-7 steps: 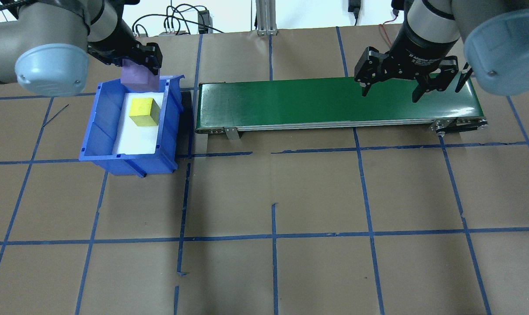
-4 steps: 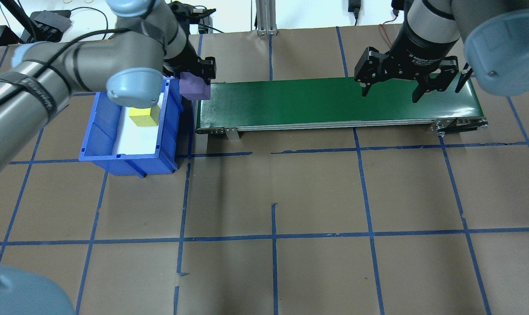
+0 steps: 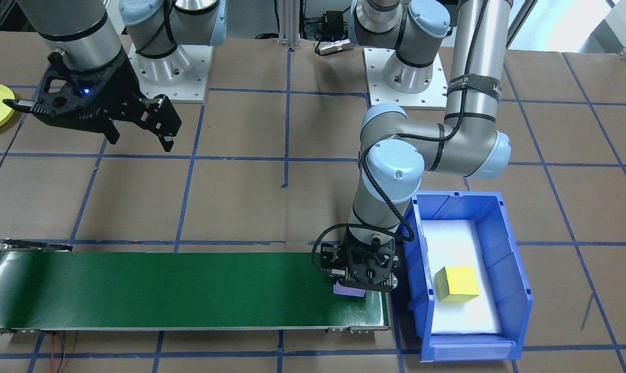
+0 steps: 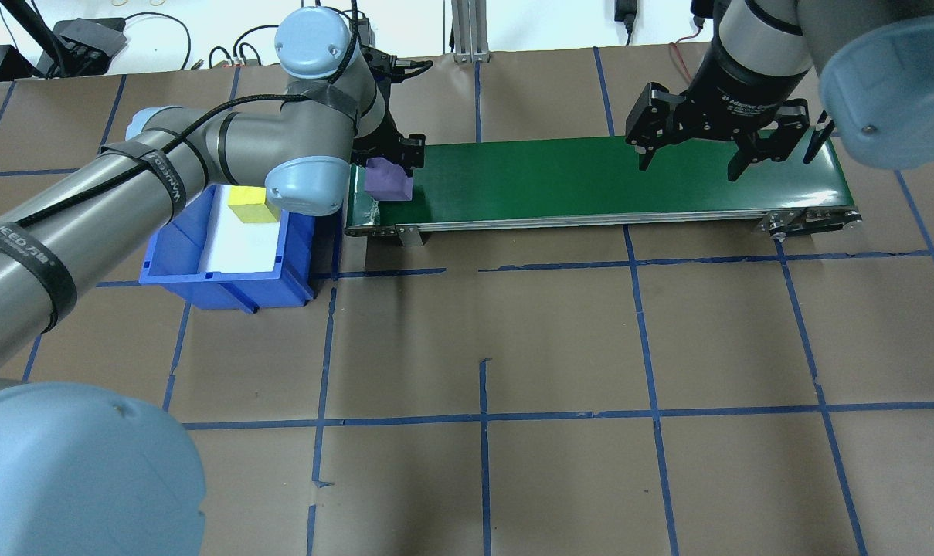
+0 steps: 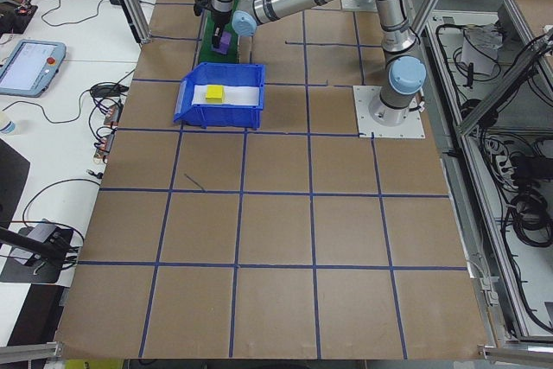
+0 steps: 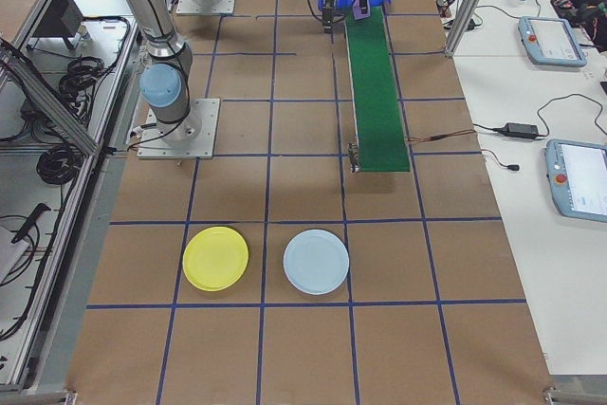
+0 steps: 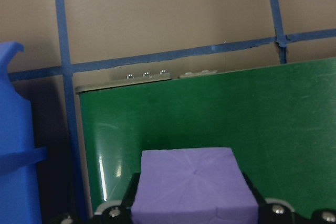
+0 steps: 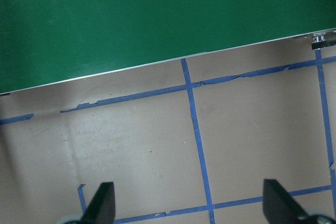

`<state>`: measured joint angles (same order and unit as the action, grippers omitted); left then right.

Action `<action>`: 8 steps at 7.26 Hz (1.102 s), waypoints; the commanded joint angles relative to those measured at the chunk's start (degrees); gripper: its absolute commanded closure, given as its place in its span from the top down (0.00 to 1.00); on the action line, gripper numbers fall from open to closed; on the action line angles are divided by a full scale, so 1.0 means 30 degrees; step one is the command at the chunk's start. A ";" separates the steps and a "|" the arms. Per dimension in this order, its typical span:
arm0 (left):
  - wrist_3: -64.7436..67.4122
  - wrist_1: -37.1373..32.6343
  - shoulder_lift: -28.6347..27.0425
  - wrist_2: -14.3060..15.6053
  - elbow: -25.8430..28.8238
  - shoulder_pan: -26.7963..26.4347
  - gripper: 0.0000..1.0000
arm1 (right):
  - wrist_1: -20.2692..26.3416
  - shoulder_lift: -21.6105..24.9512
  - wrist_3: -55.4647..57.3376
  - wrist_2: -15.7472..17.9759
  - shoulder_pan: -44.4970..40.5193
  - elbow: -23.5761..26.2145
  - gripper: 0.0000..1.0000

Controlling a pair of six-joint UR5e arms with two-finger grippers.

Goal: Move block left to right into plate

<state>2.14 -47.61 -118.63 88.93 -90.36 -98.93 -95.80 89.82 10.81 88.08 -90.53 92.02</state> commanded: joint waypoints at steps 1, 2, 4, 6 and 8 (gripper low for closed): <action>0.0256 -0.0008 0.0747 0.0324 0.0381 0.0016 1.00 | 0.0000 0.0000 0.0000 -0.0004 -0.0001 0.0000 1.00; 0.0312 -0.0269 0.1710 0.0733 0.0849 0.0045 1.00 | 0.0029 0.0000 0.0000 -0.0004 -0.0001 0.0000 1.00; -0.0385 -0.1728 0.2713 0.0509 0.0970 0.3332 1.00 | 0.0029 0.0000 0.0000 -0.0004 -0.0001 0.0000 1.00; -0.3191 -0.2030 0.2543 -0.1398 0.0796 0.6450 1.00 | 0.0000 -0.0029 -0.0088 -0.0033 0.0116 0.0029 1.00; -0.3174 -0.1942 0.1668 -0.1169 0.0356 0.6696 1.00 | 0.0117 -0.0029 -0.0117 -0.0004 0.0263 0.0029 1.00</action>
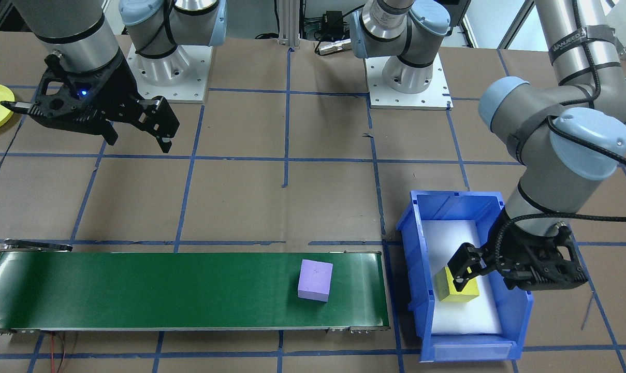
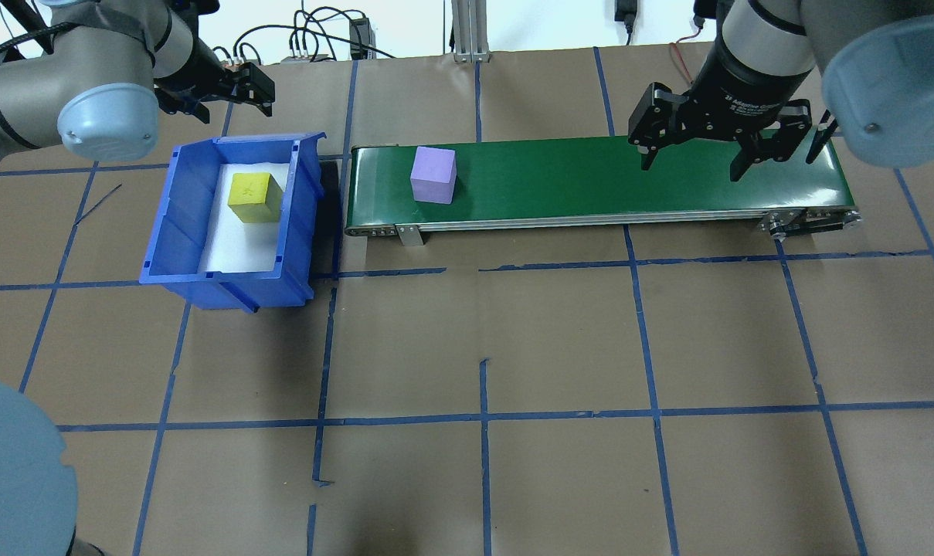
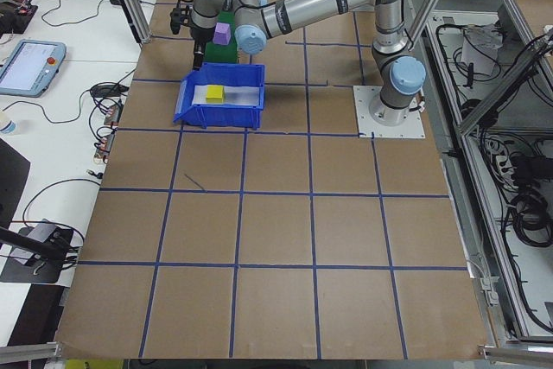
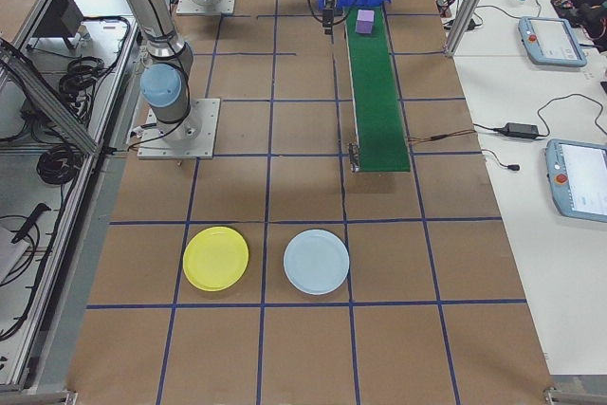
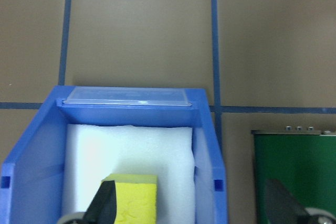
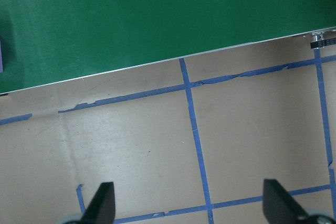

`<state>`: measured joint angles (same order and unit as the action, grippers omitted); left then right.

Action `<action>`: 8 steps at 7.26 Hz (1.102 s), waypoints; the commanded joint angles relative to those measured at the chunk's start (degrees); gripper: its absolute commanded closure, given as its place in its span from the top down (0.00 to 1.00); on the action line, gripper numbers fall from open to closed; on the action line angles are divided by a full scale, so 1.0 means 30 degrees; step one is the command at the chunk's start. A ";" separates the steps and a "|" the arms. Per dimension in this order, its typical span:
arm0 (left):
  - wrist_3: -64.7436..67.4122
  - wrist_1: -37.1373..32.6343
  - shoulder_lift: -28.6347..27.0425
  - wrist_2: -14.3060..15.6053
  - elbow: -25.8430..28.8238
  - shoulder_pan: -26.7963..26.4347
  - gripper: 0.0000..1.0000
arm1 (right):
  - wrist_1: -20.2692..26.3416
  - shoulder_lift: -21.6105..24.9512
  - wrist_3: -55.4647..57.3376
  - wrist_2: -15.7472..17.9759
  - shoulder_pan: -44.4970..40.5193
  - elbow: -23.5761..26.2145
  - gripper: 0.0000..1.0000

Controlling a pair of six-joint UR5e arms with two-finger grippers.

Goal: Move block left to right into plate

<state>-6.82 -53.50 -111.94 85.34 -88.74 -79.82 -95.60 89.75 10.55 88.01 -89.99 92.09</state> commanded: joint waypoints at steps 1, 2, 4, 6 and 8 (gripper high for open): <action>-0.0158 0.0049 -0.1408 0.0058 -0.0216 0.0328 1.00 | 0.0080 -0.0006 -0.0059 0.0049 0.0142 0.0006 1.00; -0.0042 0.0050 -0.1997 0.0058 -0.0303 0.0328 1.00 | 0.0051 -0.0006 -0.0030 0.0020 0.0085 0.0006 1.00; -0.0069 0.0050 -0.2352 0.0232 -0.1207 0.0328 1.00 | 0.0051 -0.0006 -0.0030 0.0020 0.0113 0.0006 1.00; -0.0099 0.0079 -0.2821 0.0468 -0.1387 0.0328 1.00 | -0.0065 -0.0006 -0.0030 0.0107 0.0143 -0.0023 1.00; -0.0099 0.0137 -0.2852 0.0642 -0.1650 0.0328 0.49 | -0.0271 -0.0093 -0.0001 0.0193 0.0026 0.0063 1.00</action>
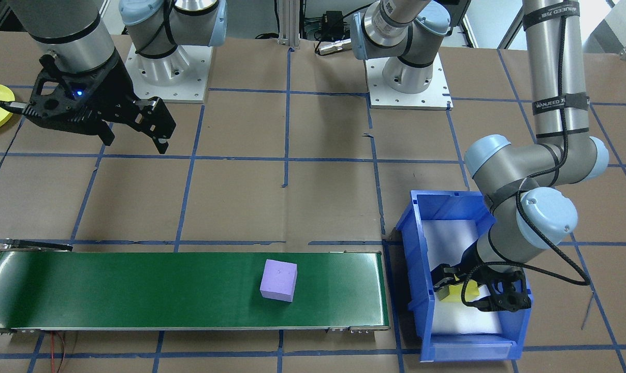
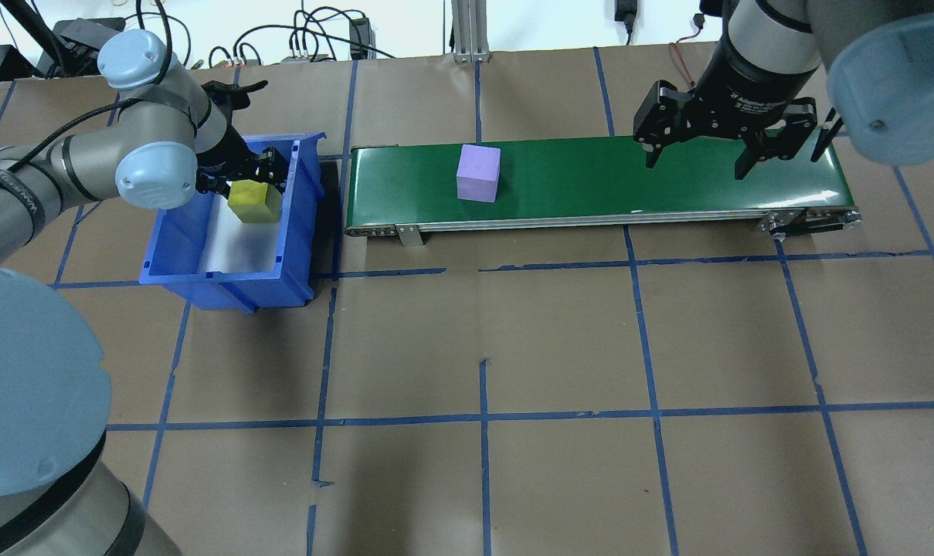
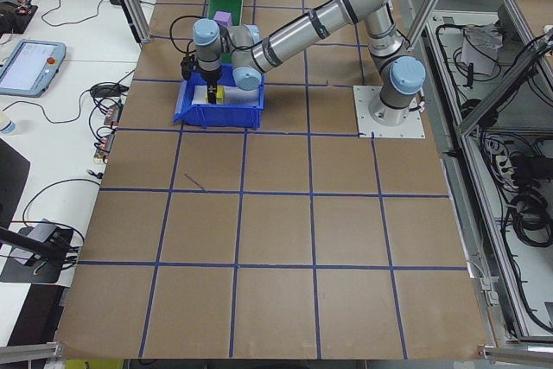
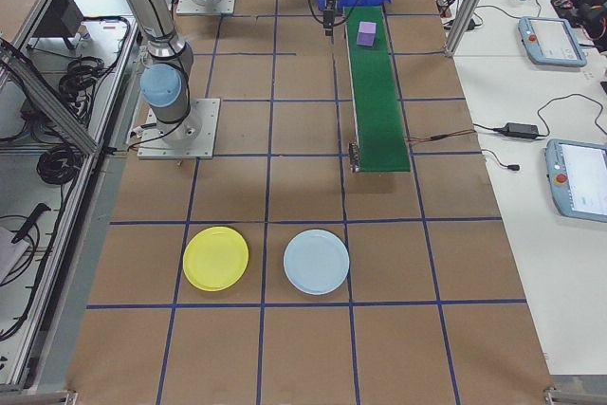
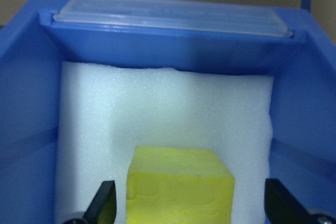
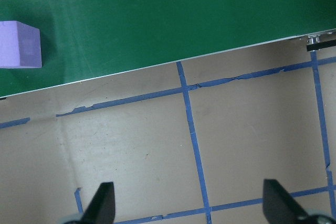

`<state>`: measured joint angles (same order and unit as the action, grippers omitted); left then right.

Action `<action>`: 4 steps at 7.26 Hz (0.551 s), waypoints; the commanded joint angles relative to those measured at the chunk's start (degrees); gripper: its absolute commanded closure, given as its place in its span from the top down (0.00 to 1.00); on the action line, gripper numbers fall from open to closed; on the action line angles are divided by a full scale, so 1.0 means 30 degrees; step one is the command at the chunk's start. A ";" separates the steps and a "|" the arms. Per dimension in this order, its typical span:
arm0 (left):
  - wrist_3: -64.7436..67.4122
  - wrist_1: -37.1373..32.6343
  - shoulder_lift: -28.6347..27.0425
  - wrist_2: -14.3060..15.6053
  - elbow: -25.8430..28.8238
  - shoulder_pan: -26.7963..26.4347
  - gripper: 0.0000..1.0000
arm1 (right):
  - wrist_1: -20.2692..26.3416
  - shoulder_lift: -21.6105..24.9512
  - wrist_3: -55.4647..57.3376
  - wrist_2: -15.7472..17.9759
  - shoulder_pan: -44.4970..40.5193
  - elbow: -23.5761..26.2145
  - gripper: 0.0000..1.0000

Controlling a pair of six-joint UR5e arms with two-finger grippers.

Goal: Move block left to right into plate

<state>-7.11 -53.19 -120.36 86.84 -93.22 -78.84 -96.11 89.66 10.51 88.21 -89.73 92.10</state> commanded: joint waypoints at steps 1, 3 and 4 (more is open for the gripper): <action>0.0085 0.0033 0.0129 0.0378 0.0134 0.0000 0.27 | 0.0160 -0.0121 0.0100 0.0330 -0.0119 0.0497 1.00; 0.0291 -0.0024 0.2401 0.0148 0.0982 -0.0029 0.26 | 0.0047 -0.0761 0.0452 -0.0078 -0.0352 0.2191 1.00; 0.0233 -0.0838 0.3895 -0.0115 0.1161 -0.0348 0.26 | -0.0244 -0.1637 0.0221 0.0241 -0.0325 0.3158 1.00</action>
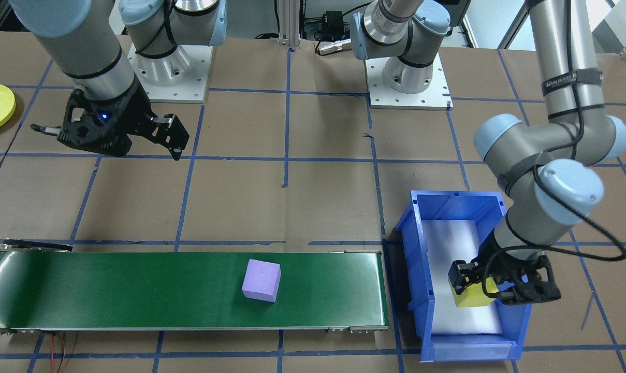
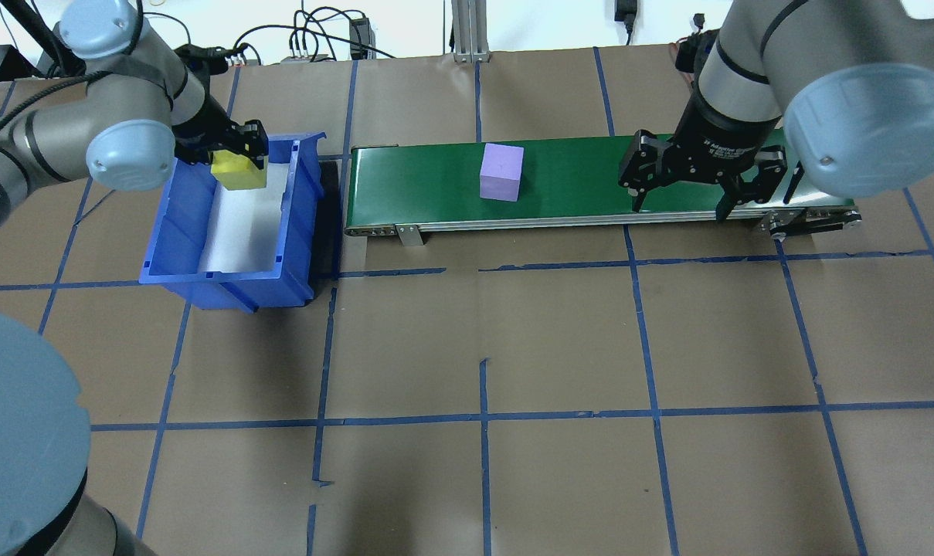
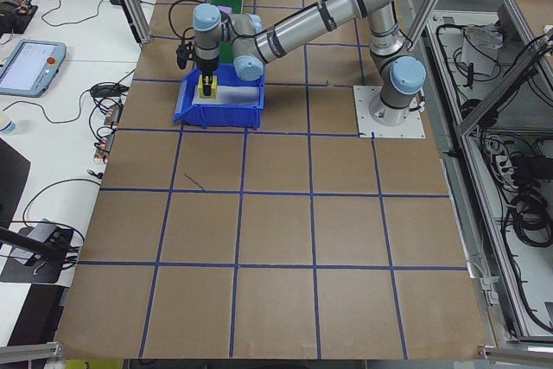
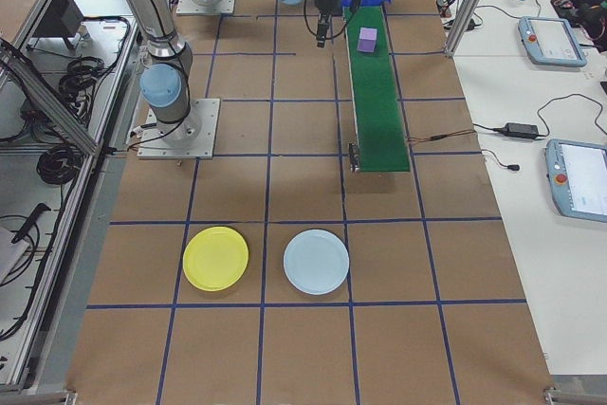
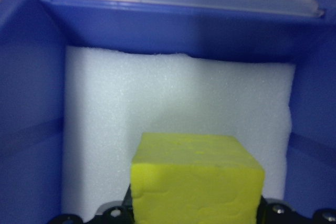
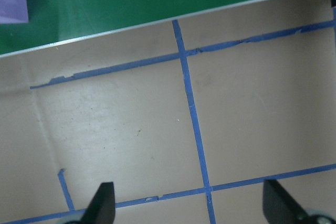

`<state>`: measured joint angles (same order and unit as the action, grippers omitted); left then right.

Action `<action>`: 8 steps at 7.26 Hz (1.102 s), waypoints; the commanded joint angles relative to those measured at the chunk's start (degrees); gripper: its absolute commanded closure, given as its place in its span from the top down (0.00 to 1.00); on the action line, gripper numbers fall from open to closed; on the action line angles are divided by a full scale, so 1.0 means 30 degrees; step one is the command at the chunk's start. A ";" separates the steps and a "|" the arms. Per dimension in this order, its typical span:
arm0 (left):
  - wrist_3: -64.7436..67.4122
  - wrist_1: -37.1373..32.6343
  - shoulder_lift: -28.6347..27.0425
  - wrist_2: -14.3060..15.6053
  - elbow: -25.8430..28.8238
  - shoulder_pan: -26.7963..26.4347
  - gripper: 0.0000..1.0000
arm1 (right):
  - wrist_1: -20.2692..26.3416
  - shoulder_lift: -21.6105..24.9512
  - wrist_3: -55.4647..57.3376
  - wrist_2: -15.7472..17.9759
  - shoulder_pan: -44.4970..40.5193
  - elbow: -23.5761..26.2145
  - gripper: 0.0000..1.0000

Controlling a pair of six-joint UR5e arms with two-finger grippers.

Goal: Move block left to right into plate

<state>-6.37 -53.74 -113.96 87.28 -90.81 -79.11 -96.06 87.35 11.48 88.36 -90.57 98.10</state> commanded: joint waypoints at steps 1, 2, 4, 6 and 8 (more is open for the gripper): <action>-0.0015 -0.0776 0.2734 -0.1919 0.0386 -0.1160 0.26 | -0.1629 -0.1078 0.0038 0.0255 -0.0044 0.1517 1.00; 0.0391 -0.0835 0.3033 -0.2573 0.0387 -0.2475 0.26 | -0.1991 -0.1312 0.0040 0.0429 -0.0044 0.1839 1.00; 0.1097 -0.0749 0.1699 -0.2580 -0.0053 -0.3949 0.26 | -0.5756 -0.2304 -0.0193 0.0665 -0.0015 0.1990 1.00; 0.0924 0.0298 -0.0323 -0.2522 -0.0199 -0.4652 0.26 | -0.5920 -0.2398 -0.1185 0.1304 0.0947 0.1290 1.00; 0.0951 0.1155 -0.1589 -0.2317 -0.0200 -0.4656 0.26 | -0.6326 -0.2864 -0.1307 0.1223 0.2671 0.0411 1.00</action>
<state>-3.53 -51.65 -116.57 80.01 -91.40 -92.89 -114.00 79.76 8.03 92.02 -85.71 100.85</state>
